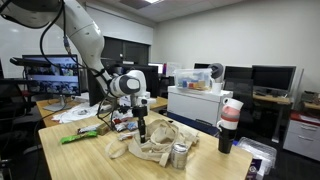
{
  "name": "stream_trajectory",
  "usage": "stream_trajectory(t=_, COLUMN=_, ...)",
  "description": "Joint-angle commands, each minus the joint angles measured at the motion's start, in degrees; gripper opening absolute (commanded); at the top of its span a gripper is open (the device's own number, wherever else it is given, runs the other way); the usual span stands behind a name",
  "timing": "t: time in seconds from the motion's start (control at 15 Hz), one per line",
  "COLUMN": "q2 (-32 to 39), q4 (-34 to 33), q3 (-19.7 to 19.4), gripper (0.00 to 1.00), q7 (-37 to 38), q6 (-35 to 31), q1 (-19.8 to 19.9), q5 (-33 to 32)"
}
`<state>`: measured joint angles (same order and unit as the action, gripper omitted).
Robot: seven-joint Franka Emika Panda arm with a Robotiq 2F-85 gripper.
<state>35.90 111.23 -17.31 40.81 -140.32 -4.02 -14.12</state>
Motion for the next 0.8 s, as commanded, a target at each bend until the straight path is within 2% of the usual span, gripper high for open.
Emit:
stream_trajectory(t=0.0, q2=-2.84, q4=2.6, q3=0.52, gripper=0.0, q7=-2.77, q6=0.38, q1=-0.69, q5=-1.09)
stream_trajectory(t=0.6, q2=-5.04, q4=4.21, q3=0.74, gripper=0.01, q7=-4.92, q6=-0.23, q1=-3.22, q5=-2.89)
stream_trajectory(t=0.67, q2=-5.21, q4=4.3, q3=0.8, gripper=0.27, q7=-4.82, q6=0.09, q1=-3.18, q5=-2.77)
stream_trajectory(t=0.73, q2=-5.41, q4=4.43, q3=0.94, gripper=0.28, q7=-5.09, q6=0.16, q1=-3.0, q5=-2.62)
